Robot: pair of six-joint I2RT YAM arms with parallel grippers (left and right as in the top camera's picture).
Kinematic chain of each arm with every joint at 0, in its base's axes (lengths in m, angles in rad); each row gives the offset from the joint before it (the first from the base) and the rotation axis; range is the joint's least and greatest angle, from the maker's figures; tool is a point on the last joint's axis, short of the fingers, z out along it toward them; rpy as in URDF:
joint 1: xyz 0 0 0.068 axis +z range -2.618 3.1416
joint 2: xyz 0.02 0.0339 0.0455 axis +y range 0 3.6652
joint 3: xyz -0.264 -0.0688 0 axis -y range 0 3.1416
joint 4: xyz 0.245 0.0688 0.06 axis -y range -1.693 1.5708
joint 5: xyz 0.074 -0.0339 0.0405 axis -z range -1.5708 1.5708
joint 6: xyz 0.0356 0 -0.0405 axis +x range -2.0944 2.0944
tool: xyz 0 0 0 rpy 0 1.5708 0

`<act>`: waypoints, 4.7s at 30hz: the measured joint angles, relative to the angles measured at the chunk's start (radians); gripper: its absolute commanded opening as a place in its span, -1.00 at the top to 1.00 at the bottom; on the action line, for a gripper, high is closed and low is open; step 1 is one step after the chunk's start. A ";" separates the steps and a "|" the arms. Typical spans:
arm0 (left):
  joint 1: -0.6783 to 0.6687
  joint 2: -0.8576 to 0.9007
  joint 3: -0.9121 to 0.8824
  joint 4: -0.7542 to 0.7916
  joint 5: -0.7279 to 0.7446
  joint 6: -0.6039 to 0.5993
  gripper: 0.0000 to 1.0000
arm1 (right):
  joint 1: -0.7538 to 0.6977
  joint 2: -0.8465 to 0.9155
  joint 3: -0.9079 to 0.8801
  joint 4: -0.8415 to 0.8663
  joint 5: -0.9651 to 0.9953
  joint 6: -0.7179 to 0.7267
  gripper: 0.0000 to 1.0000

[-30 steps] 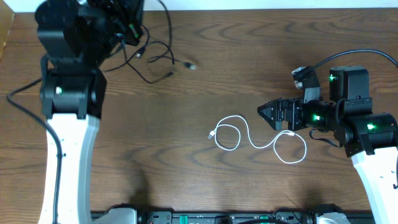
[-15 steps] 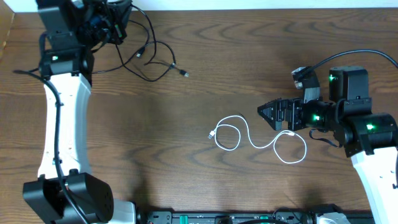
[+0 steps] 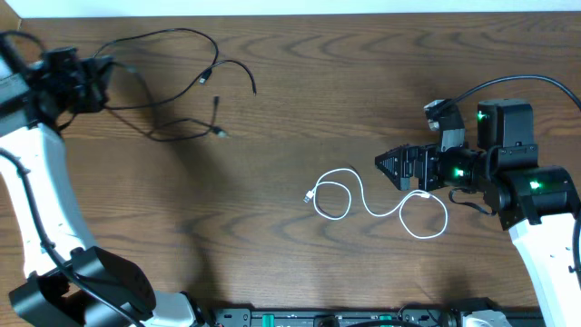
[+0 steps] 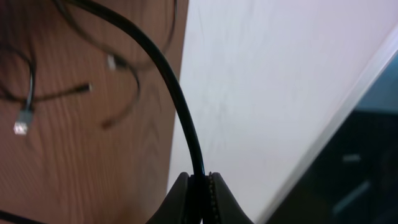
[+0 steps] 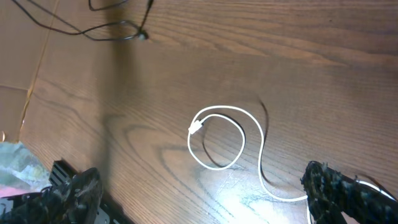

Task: Untangle cables

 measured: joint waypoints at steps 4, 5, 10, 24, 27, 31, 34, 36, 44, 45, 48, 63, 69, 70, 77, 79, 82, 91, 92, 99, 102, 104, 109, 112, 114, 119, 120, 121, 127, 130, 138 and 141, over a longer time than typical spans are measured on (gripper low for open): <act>0.076 0.013 0.000 -0.007 -0.117 0.129 0.85 | 0.000 0.000 0.000 0.000 0.000 0.000 -0.99; 0.086 0.020 0.000 -0.007 -0.150 0.162 0.85 | 0.000 0.000 0.000 0.000 0.000 0.000 -0.99; 0.105 0.079 0.000 -0.006 -0.309 0.314 0.85 | 0.000 0.000 0.000 0.000 0.013 0.000 -0.99; 0.162 0.349 -0.002 0.188 -0.479 0.619 0.85 | 0.000 0.000 0.000 0.008 0.051 0.000 -0.99; 0.205 0.349 -0.002 0.199 -0.573 0.664 0.85 | 0.000 0.000 0.000 0.008 0.061 0.000 -0.98; 0.232 0.349 -0.002 0.197 -0.751 0.772 0.06 | 0.000 0.000 0.000 0.007 0.069 0.000 -0.98; 0.233 0.349 -0.002 0.197 -0.848 0.845 -0.37 | 0.000 0.000 0.000 0.006 0.071 0.000 -0.98; 0.231 0.349 -0.002 0.196 -0.877 0.864 -0.41 | 0.000 0.000 0.000 0.000 0.072 0.000 -0.99; 0.196 0.349 -0.002 0.092 -0.883 0.972 -0.41 | 0.000 0.000 0.000 -0.009 0.072 0.000 -0.99; 0.185 0.349 -0.002 0.079 -0.880 0.980 -0.35 | 0.000 0.000 0.000 -0.008 0.072 0.000 -0.98; 0.148 0.349 -0.002 0.028 -0.876 0.995 -0.29 | 0.000 0.000 0.000 -0.009 0.072 0.000 -0.99; -0.166 0.349 -0.006 -0.321 -0.274 1.027 -0.29 | 0.000 0.169 -0.012 0.008 0.105 0.067 -0.98; -0.513 0.349 -0.015 -0.424 -0.127 1.143 -0.30 | -0.017 0.211 -0.013 -0.024 0.117 0.098 -0.99; -0.586 0.349 -0.015 -0.417 -0.126 1.158 -0.30 | -0.035 0.208 -0.013 -0.042 0.117 0.102 -0.98; -0.859 0.349 -0.017 -0.396 -0.143 1.179 -0.30 | -0.311 0.090 -0.016 -0.143 0.121 0.115 -0.99; -0.917 0.349 -0.017 -0.394 -0.142 1.179 -0.31 | -0.403 0.038 -0.016 -0.144 0.123 0.116 -0.99; -0.976 0.349 -0.016 -0.396 -0.143 1.164 -0.31 | -0.505 -0.012 -0.016 -0.159 0.125 0.120 -0.99; -1.060 0.261 -0.016 -0.393 -0.147 0.981 -0.93 | -0.557 -0.019 -0.016 -0.170 0.210 0.120 -0.99; -1.082 0.258 -0.016 -0.388 -0.146 0.963 -0.75 | -0.557 -0.019 -0.016 -0.170 0.217 0.120 -0.99; -1.313 0.272 -0.023 -0.329 -0.309 0.699 -0.60 | -0.557 -0.019 -0.016 -0.192 0.233 0.120 -0.99; -1.385 0.304 -0.027 -0.286 -0.412 0.486 -0.61 | -0.557 -0.019 -0.016 -0.192 0.236 0.120 -0.98; -1.406 0.319 -0.030 -0.248 -0.444 0.389 -0.61 | -0.557 -0.019 -0.016 -0.193 0.236 0.120 -0.98; -1.415 0.356 -0.033 -0.169 -0.492 0.149 -0.61 | -0.557 -0.019 -0.016 -0.208 0.236 0.120 -0.99; -1.414 0.401 -0.033 -0.162 -0.501 0.013 -0.61 | -0.557 -0.019 -0.016 -0.211 0.236 0.120 -0.99; -1.415 0.423 -0.035 -0.162 -0.492 -0.045 -0.61 | -0.557 -0.019 -0.016 -0.211 0.236 0.120 -0.99; -1.415 0.436 -0.039 -0.161 -0.449 -0.130 -0.61 | -0.557 -0.019 -0.016 -0.211 0.236 0.120 -0.98; -1.418 0.436 -0.039 -0.162 -0.445 -0.150 -0.61 | -0.557 -0.019 -0.016 -0.211 0.236 0.120 -0.98; -1.423 0.436 -0.039 -0.162 -0.444 -0.172 -0.61 | -0.557 -0.019 -0.016 -0.211 0.236 0.120 -0.98; -1.489 0.436 -0.039 -0.160 -0.499 -0.298 -0.57 | -0.557 -0.019 -0.016 -0.212 0.236 0.120 -0.98; -1.513 0.436 -0.039 -0.160 -0.525 -0.330 -0.48 | -0.557 -0.019 -0.016 -0.212 0.236 0.120 -0.99; -1.514 0.437 -0.060 -0.149 -0.595 -0.408 -0.47 | -0.557 -0.019 -0.016 -0.215 0.236 0.120 -0.99; -1.513 0.439 -0.078 -0.124 -0.603 -0.430 -0.47 | -0.557 -0.019 -0.016 -0.215 0.236 0.120 -0.98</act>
